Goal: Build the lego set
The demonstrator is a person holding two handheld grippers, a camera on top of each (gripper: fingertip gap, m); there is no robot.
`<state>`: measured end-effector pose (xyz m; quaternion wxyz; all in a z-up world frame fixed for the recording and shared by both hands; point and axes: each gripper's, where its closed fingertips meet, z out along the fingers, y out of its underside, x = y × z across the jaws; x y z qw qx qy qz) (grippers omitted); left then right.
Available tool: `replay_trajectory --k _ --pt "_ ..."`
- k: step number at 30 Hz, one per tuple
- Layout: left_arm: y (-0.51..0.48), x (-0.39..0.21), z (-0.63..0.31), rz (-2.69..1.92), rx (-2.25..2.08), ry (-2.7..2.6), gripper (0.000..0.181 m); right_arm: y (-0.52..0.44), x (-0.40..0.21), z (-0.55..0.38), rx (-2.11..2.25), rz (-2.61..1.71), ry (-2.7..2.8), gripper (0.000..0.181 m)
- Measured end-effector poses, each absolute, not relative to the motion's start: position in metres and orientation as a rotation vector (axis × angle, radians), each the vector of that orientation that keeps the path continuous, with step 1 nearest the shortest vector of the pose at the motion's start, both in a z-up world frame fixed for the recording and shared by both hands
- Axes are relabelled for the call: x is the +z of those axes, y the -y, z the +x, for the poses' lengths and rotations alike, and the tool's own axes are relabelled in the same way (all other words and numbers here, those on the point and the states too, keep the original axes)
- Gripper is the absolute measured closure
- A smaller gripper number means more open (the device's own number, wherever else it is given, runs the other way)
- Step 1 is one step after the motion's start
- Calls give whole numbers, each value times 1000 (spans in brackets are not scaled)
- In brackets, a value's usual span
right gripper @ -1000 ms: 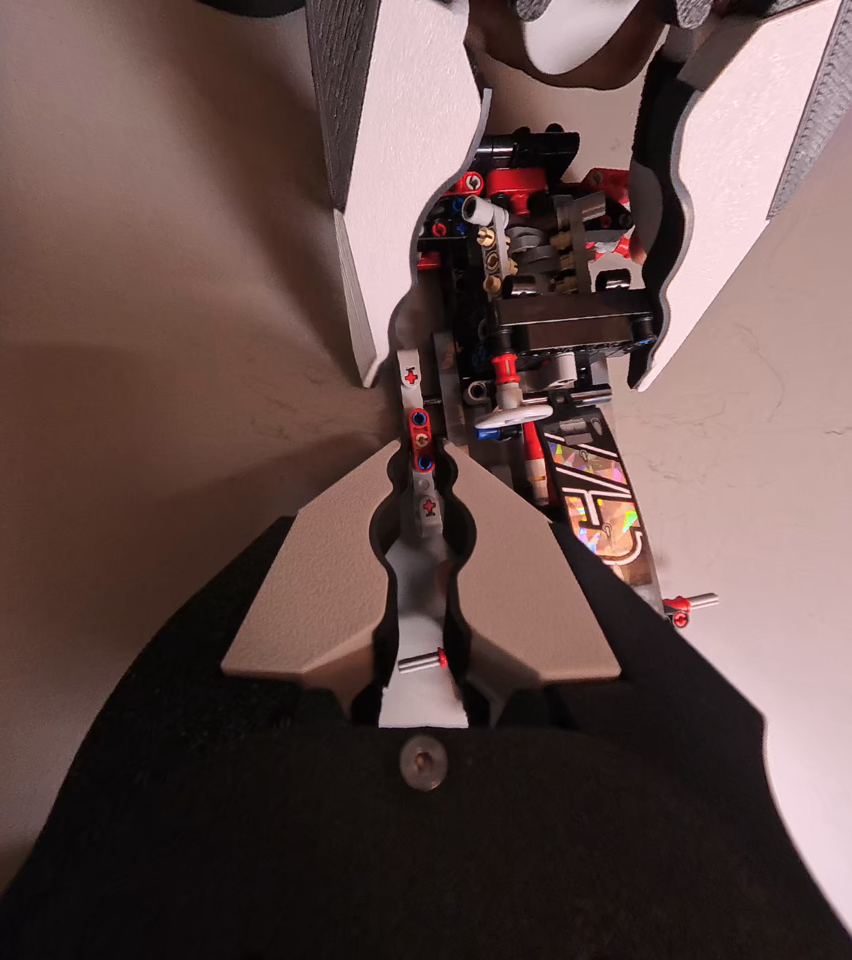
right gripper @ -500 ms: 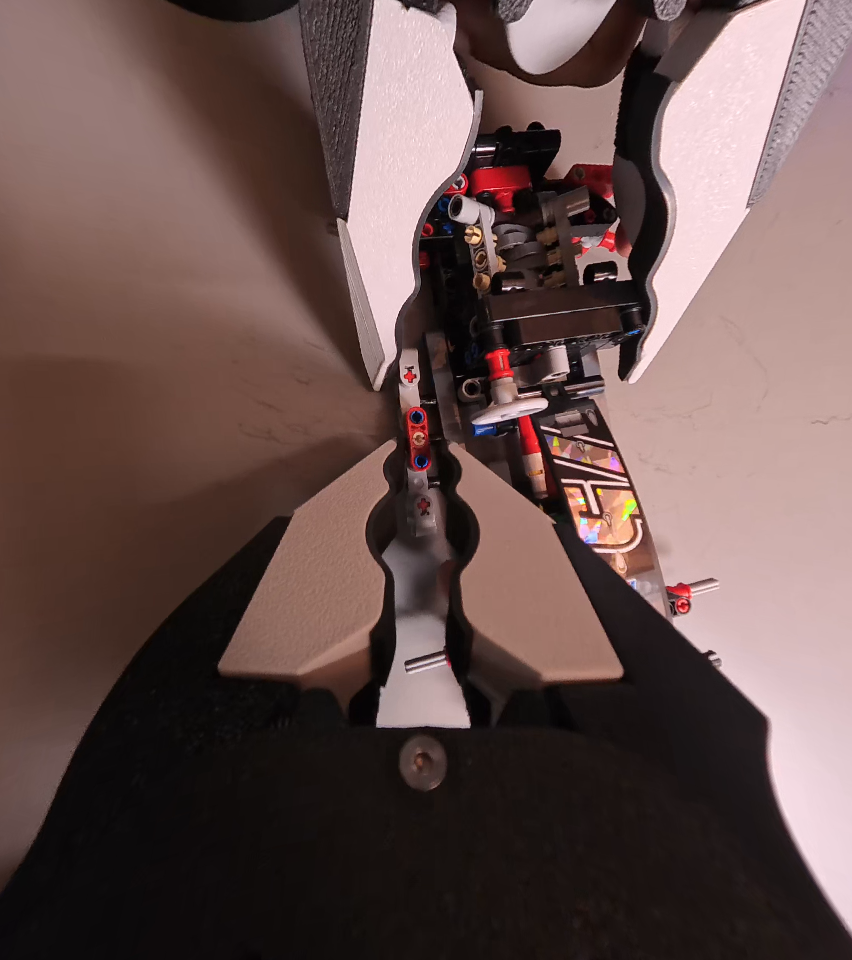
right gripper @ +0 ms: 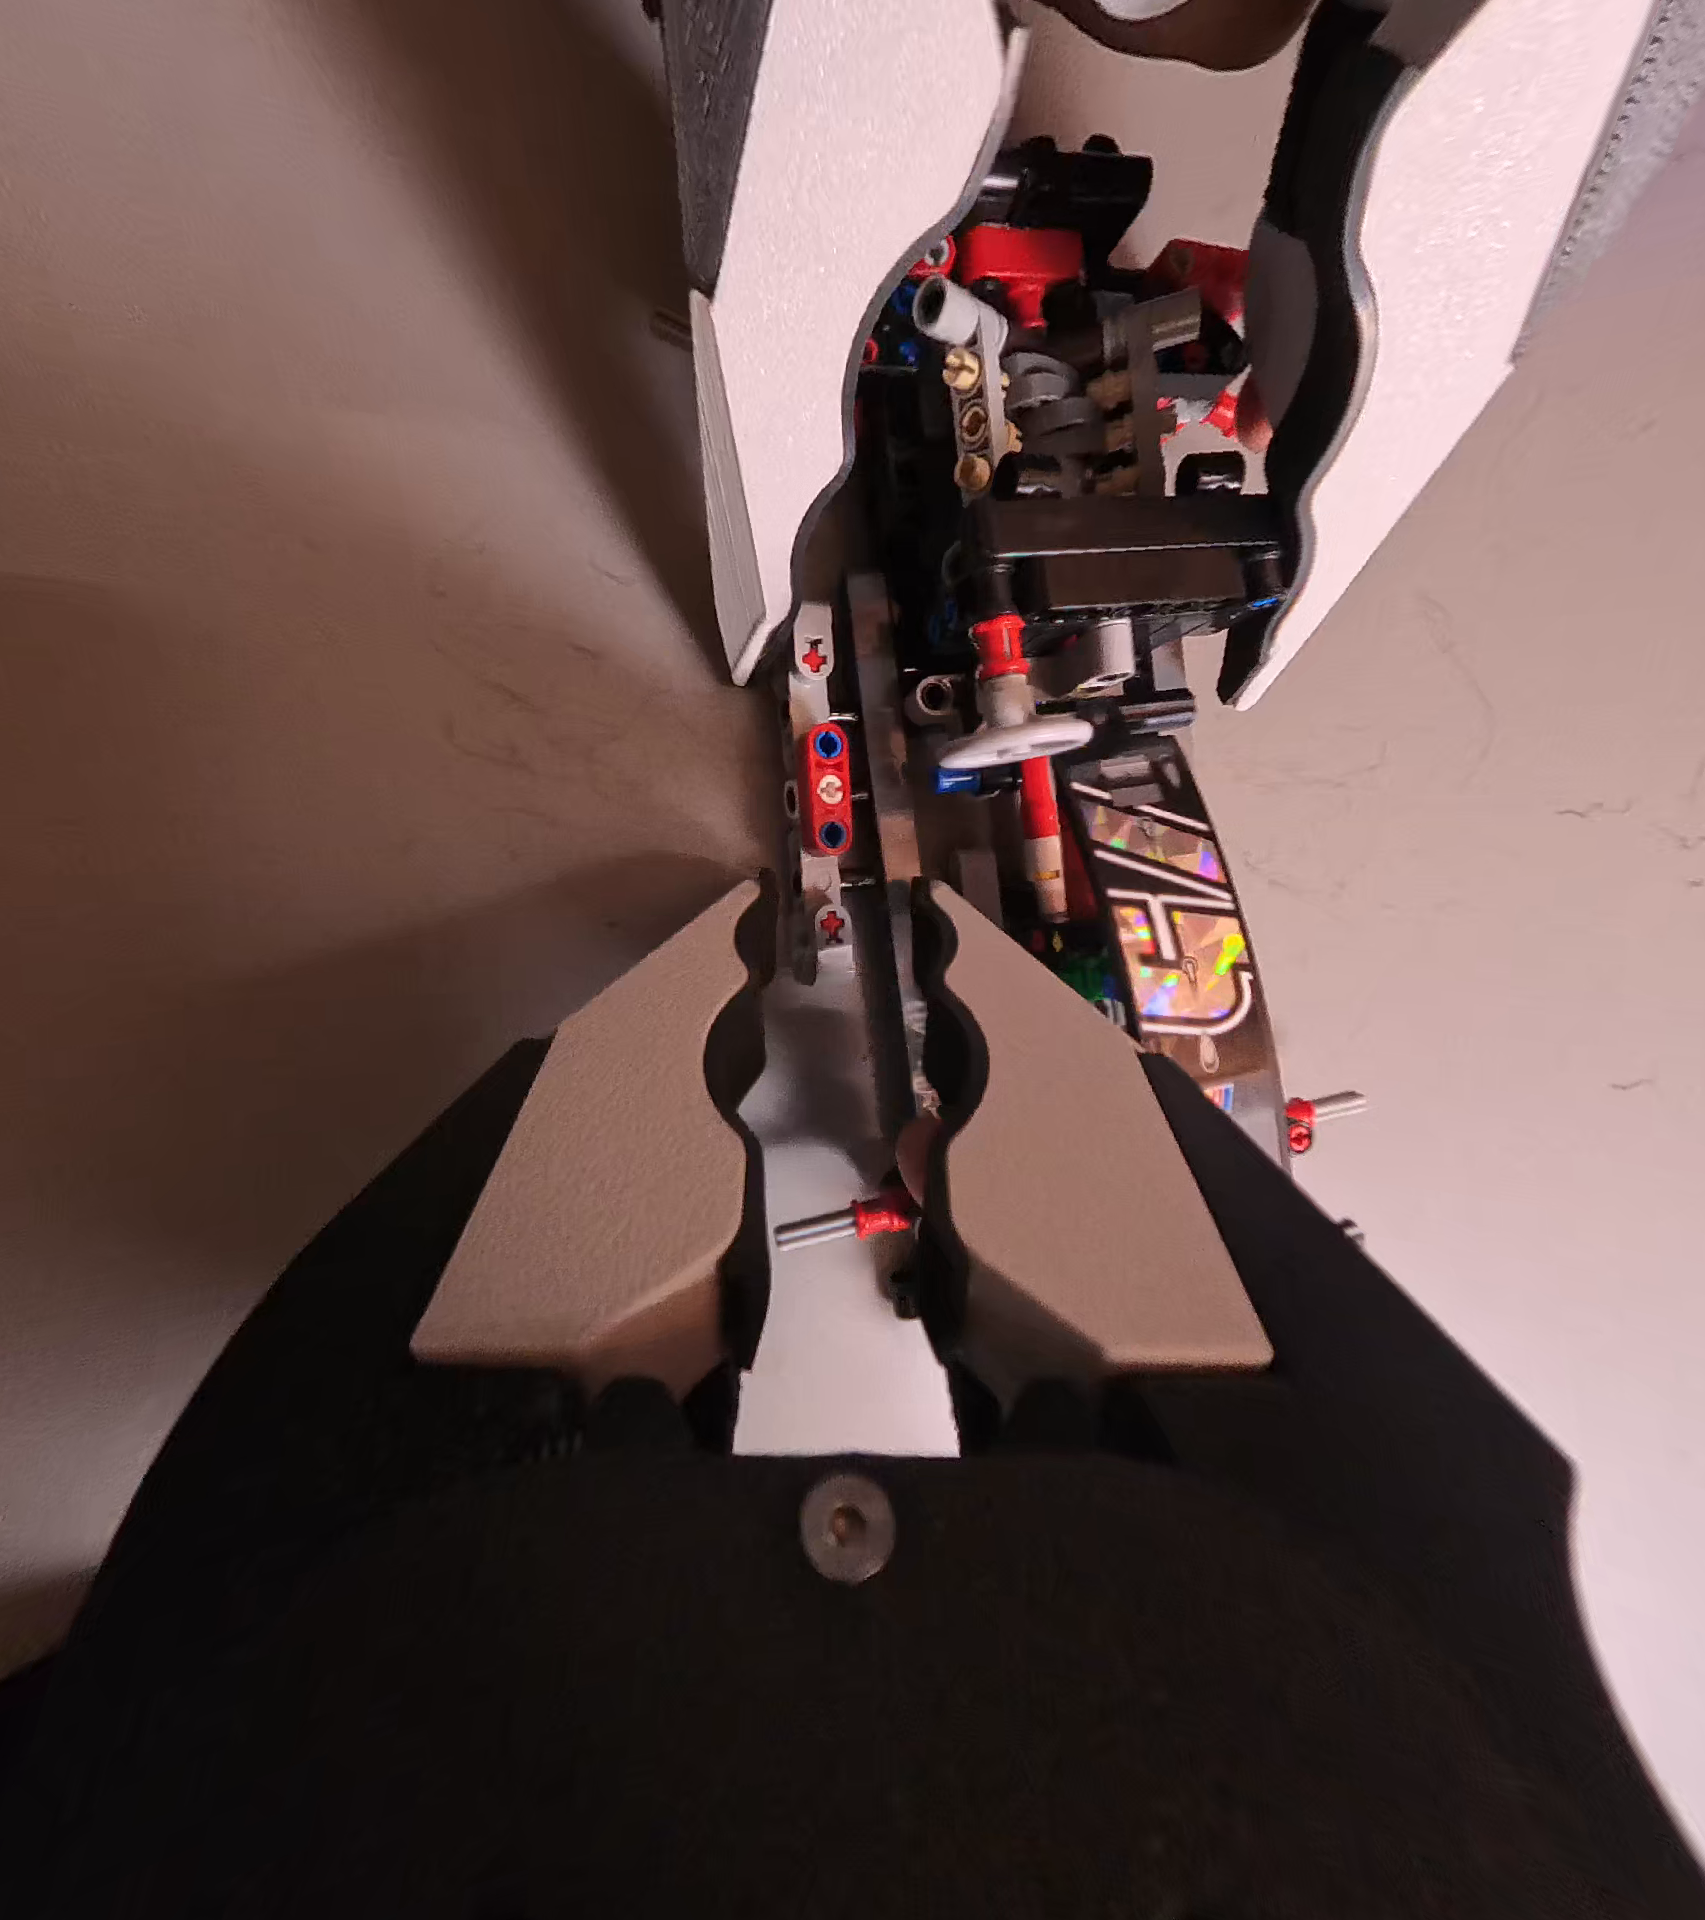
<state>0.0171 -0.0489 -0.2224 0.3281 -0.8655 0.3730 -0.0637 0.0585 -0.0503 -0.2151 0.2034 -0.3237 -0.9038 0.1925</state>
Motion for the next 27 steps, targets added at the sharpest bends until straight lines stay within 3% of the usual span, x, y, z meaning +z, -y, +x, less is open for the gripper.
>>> replay_trajectory --k 17,27 --pt "49 -222 19 -2247 -168 -977 85 43 -222 55 170 -761 2620 158" --pt "50 -221 21 -2228 -152 -972 86 42 -221 59 206 -799 2754 157"
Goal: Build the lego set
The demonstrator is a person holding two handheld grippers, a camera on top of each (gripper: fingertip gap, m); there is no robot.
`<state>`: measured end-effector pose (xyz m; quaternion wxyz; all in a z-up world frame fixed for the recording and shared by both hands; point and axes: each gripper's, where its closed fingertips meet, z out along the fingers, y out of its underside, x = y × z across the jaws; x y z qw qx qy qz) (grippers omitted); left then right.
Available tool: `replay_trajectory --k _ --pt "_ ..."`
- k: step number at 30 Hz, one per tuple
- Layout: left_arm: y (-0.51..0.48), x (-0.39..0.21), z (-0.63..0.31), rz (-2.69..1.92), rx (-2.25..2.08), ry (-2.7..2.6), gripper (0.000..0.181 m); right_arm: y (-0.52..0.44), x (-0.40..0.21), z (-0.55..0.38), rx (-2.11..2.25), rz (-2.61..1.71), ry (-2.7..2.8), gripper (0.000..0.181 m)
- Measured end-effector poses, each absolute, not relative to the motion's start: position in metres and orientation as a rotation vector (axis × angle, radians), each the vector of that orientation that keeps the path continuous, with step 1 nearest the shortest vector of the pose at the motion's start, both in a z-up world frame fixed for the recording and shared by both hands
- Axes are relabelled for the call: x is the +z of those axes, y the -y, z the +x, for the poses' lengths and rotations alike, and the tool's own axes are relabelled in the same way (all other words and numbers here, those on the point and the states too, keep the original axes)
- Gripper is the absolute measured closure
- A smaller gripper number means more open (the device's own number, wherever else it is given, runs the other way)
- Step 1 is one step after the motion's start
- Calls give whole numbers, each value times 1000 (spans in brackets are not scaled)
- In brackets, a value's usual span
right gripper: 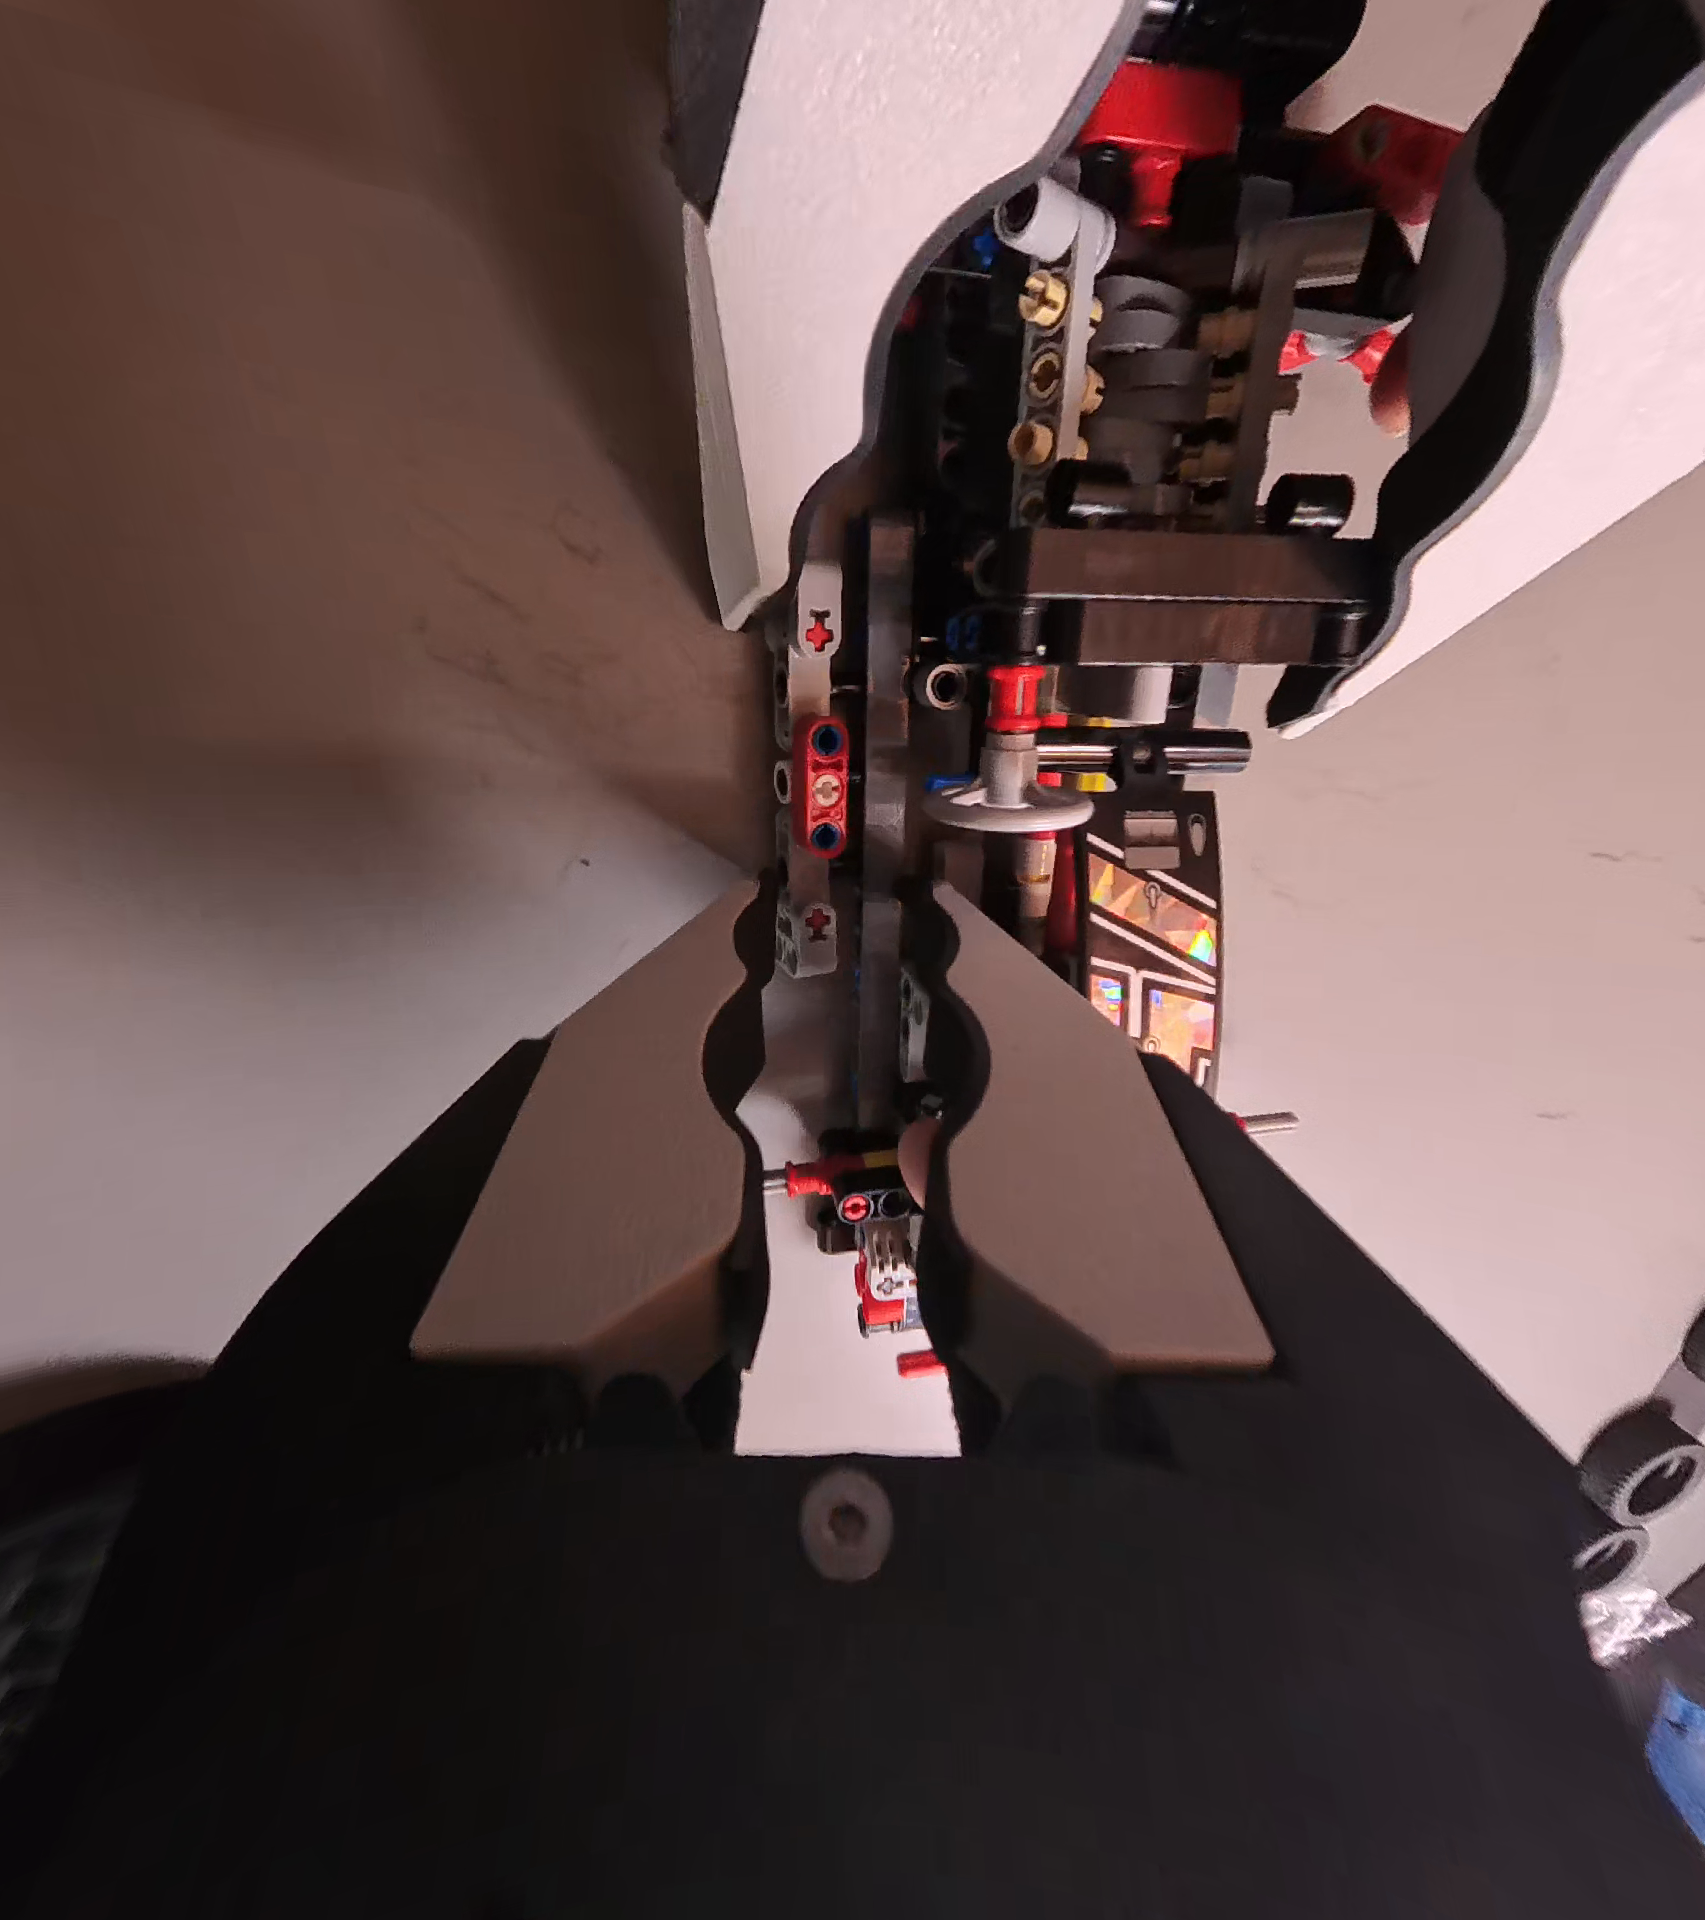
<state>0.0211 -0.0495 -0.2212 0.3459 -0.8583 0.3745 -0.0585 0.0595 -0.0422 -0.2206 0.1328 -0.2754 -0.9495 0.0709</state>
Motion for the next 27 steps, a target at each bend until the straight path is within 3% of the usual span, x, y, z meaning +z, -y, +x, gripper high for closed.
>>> replay_trajectory --k 27 --pt "51 -221 21 -2226 -157 -947 85 43 -225 59 196 -826 2730 160"
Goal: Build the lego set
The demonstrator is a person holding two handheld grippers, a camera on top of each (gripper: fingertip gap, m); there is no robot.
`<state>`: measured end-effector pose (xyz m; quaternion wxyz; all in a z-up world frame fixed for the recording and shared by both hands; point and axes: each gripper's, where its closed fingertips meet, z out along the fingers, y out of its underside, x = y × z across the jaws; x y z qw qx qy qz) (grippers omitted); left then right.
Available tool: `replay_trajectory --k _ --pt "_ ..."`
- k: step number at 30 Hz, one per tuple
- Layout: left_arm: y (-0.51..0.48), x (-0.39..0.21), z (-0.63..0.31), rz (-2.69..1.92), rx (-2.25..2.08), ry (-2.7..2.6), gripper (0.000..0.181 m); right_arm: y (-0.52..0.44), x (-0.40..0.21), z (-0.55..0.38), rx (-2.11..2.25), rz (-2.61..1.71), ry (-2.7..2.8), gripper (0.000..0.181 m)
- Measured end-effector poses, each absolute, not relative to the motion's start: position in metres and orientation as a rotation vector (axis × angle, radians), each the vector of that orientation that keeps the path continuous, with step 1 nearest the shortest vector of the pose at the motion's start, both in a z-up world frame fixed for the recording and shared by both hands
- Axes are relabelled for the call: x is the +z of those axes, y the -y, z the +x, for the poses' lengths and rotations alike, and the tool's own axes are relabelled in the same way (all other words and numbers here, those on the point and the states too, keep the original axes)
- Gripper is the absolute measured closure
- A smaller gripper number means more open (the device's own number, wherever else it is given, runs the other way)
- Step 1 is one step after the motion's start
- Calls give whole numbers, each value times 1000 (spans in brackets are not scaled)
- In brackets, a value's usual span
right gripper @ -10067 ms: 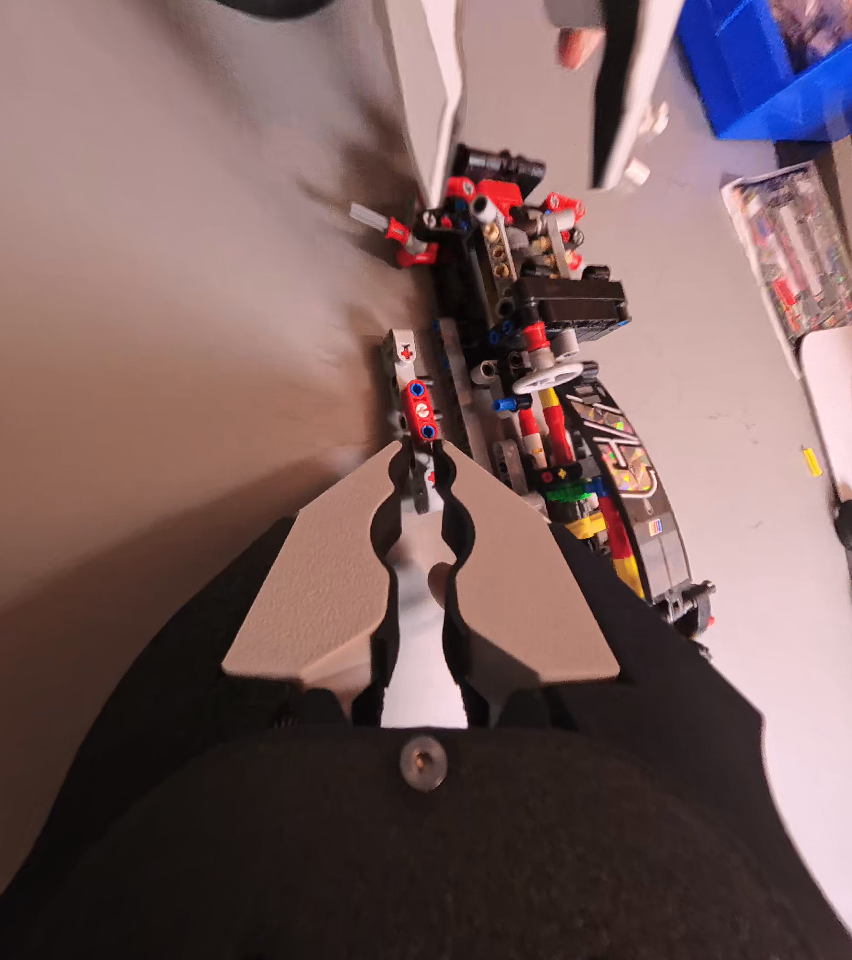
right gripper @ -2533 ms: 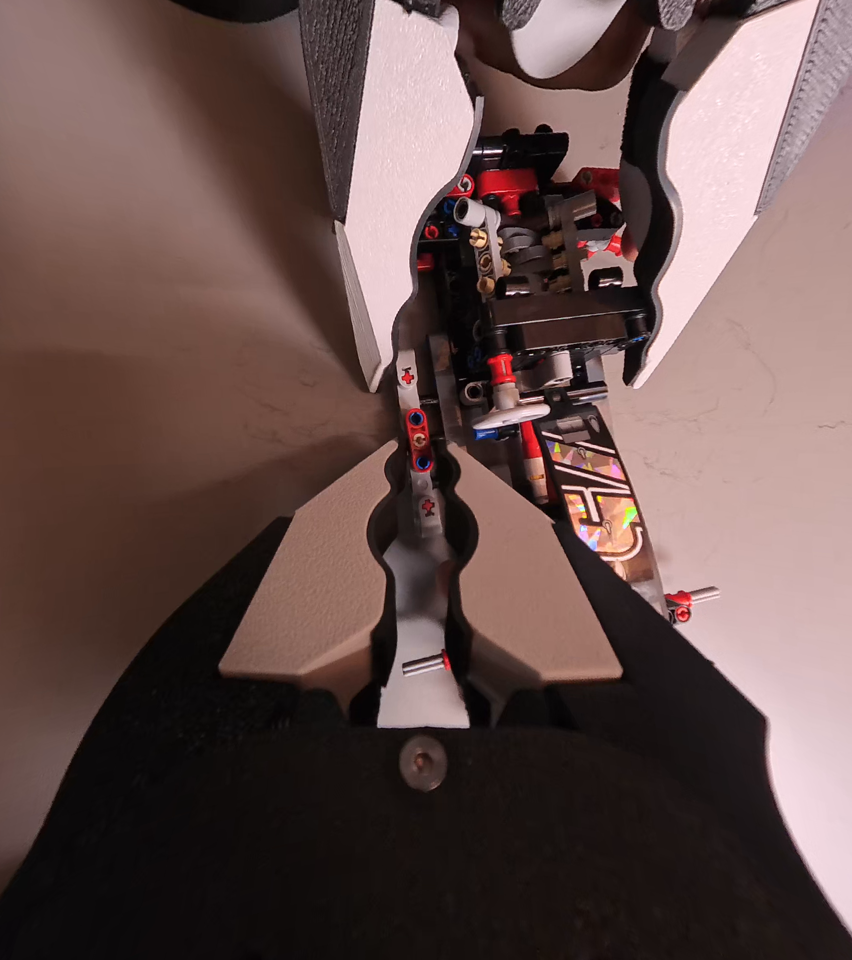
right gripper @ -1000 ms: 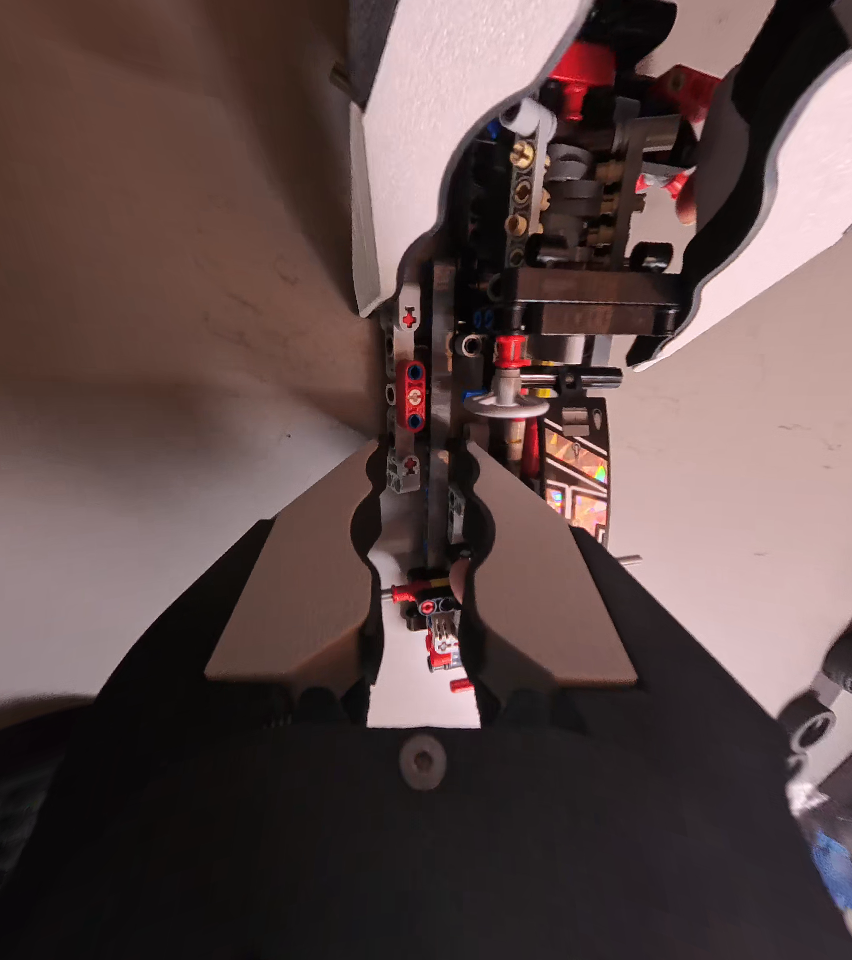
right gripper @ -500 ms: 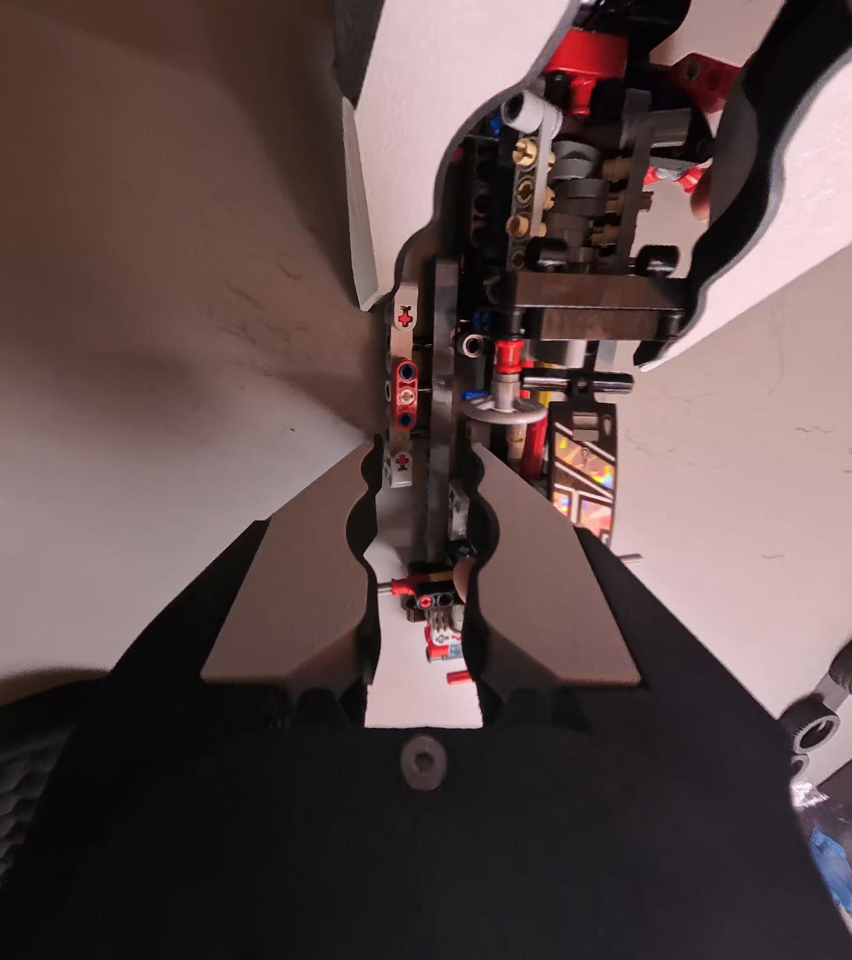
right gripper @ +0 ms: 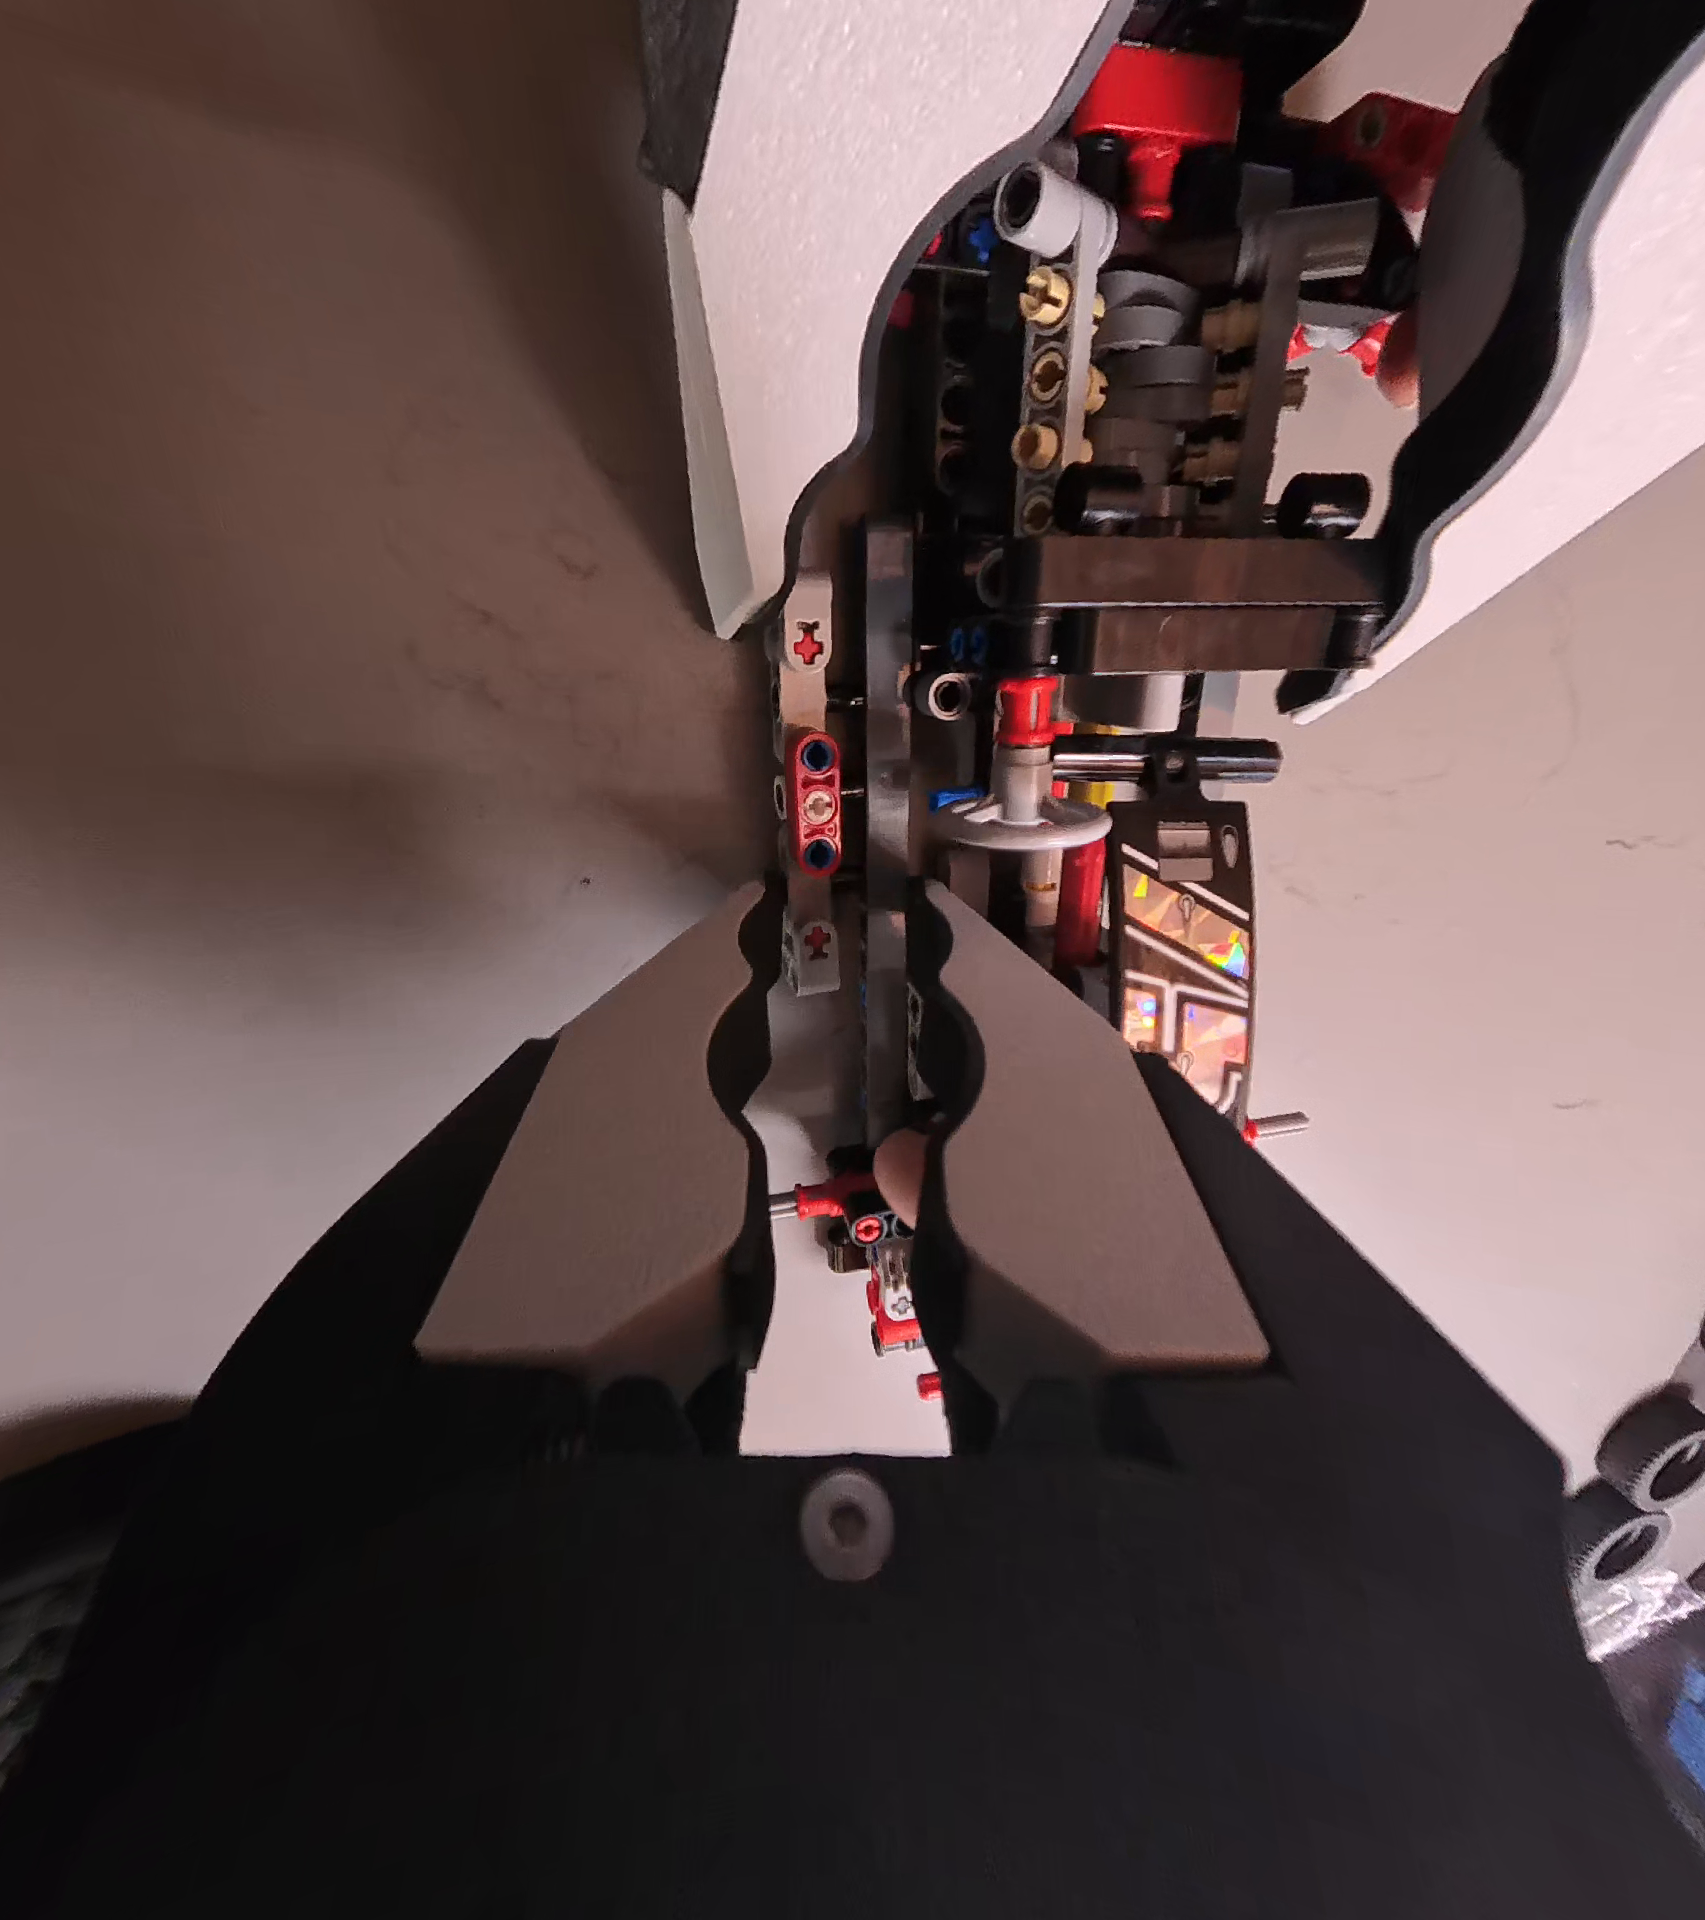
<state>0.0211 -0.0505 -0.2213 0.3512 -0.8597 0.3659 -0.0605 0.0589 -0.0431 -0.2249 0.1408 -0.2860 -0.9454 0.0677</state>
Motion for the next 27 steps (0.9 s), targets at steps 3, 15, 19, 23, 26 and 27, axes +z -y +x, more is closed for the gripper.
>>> replay_trajectory --k 3,15,19,23,26,27 --pt "50 -221 22 -2220 -152 -950 86 44 -225 59 202 -818 2713 160" --pt "49 -220 23 -2201 -142 -956 88 46 -225 59 227 -836 2711 163" --pt "49 -220 23 -2203 -152 -958 87 44 -225 60 236 -857 2696 161" --pt "49 -220 23 -2200 -149 -959 87 45 -225 58 287 -906 2688 160" --pt "49 -220 23 -2197 -147 -962 86 46 -223 57 299 -918 2681 160" --pt "49 -220 22 -2196 -145 -963 86 48 -221 57 300 -922 2680 159"
